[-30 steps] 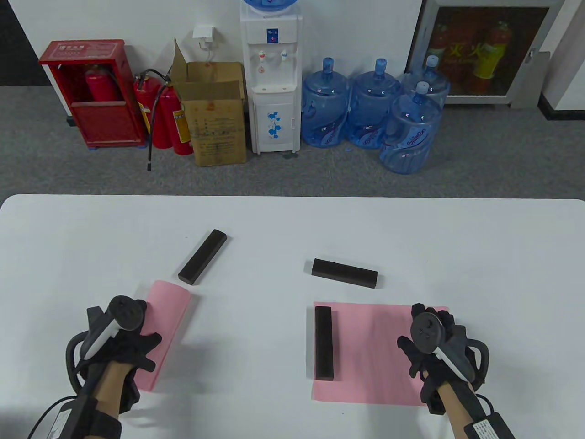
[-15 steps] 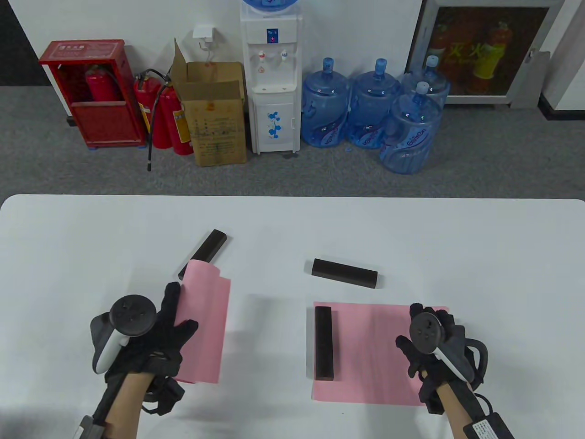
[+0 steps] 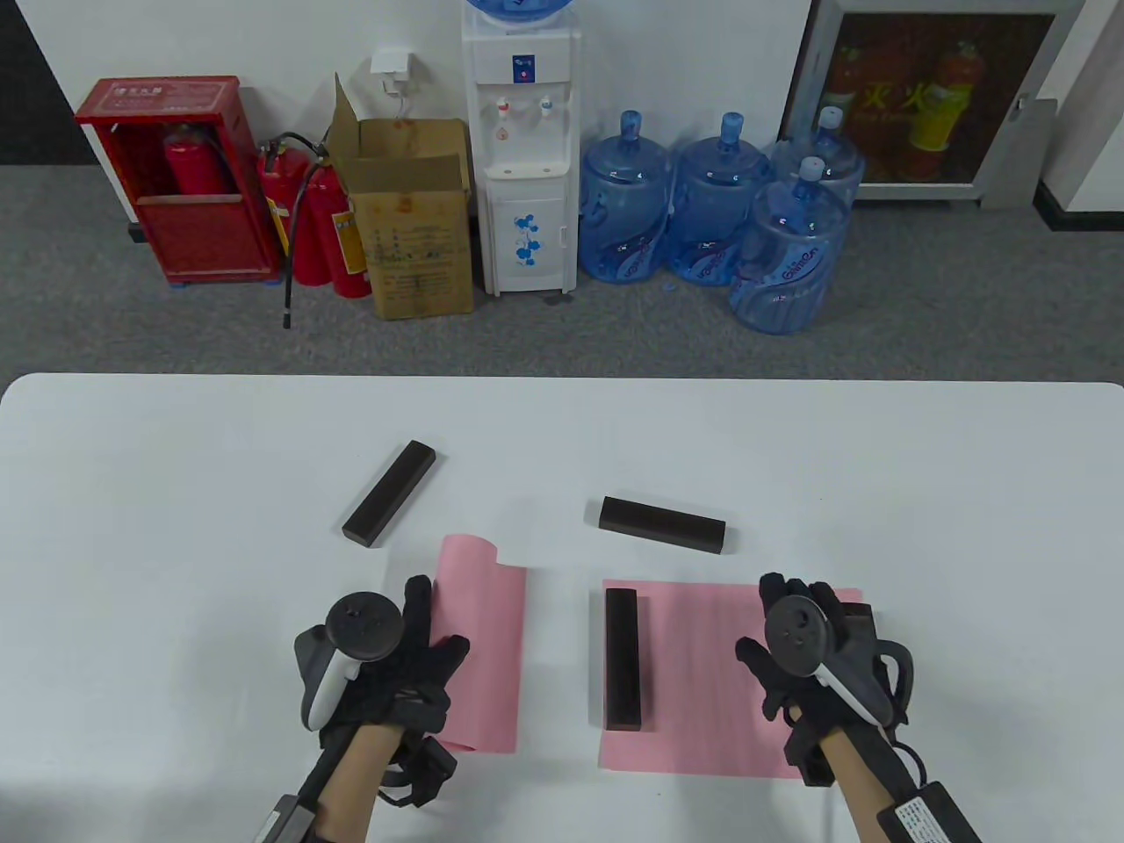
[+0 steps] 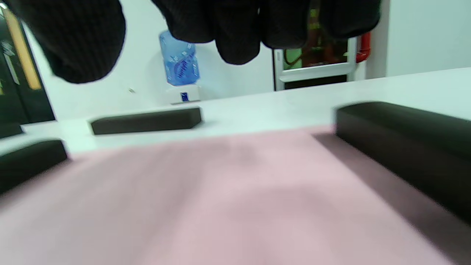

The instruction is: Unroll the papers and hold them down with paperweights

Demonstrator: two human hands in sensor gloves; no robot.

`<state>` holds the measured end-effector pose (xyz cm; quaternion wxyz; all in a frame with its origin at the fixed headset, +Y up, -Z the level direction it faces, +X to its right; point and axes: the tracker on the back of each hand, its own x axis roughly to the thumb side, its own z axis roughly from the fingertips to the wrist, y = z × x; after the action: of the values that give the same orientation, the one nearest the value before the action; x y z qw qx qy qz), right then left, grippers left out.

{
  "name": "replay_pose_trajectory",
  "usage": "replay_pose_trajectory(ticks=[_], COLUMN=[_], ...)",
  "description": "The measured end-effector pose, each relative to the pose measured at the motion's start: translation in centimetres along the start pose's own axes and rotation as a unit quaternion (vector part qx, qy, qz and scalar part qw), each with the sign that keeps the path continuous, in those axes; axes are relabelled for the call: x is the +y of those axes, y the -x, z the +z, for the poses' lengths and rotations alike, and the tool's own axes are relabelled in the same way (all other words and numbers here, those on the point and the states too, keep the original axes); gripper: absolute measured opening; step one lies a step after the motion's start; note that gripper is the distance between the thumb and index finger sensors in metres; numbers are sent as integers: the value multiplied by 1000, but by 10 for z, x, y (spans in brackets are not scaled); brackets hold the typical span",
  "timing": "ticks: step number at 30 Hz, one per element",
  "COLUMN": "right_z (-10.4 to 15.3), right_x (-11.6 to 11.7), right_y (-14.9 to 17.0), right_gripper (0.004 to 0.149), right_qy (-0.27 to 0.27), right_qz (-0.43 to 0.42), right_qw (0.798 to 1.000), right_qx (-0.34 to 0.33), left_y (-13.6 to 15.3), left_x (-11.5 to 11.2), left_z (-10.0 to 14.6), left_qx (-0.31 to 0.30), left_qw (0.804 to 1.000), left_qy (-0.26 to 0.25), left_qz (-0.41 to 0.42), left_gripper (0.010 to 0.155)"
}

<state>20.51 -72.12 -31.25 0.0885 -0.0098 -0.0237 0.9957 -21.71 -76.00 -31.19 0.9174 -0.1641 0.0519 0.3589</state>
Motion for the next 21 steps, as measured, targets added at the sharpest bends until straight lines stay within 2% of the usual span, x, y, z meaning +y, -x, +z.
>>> replay_pose_trajectory(ticks=[3,5,6,9,14,19,21], right_z=[-1,-2,-3,-5,-5,-11,-14], right_x=[-3,-1,0,12,44,75,82], right_y=[-36,-78,-85,-139,-204,-233,-236], right_gripper=[89,91,91,93,96,101,101], right_qy=[0,-31,-41,-93,-152,-199,-207], right_qz=[-18,-11,-8,10,62,139,139], right_qw=[998,995,994,986,972,956,955], right_qx=[-56,-93,-98,-137,-167,-163,-159], left_y=[0,0,0,1,3,-2,-1], left_x=[-2,-3,-3,-4,-6,-9,-9], left_z=[0,0,0,2,3,7,7], left_qx=[0,-1,-1,0,-2,-5,-2], left_qw=[1000,1000,1000,1000,1000,1000,1000], left_qy=[5,10,10,6,11,2,2], left_qz=[-5,-3,-2,8,14,-18,-20], left_gripper=[85,84,85,84,85,84,84])
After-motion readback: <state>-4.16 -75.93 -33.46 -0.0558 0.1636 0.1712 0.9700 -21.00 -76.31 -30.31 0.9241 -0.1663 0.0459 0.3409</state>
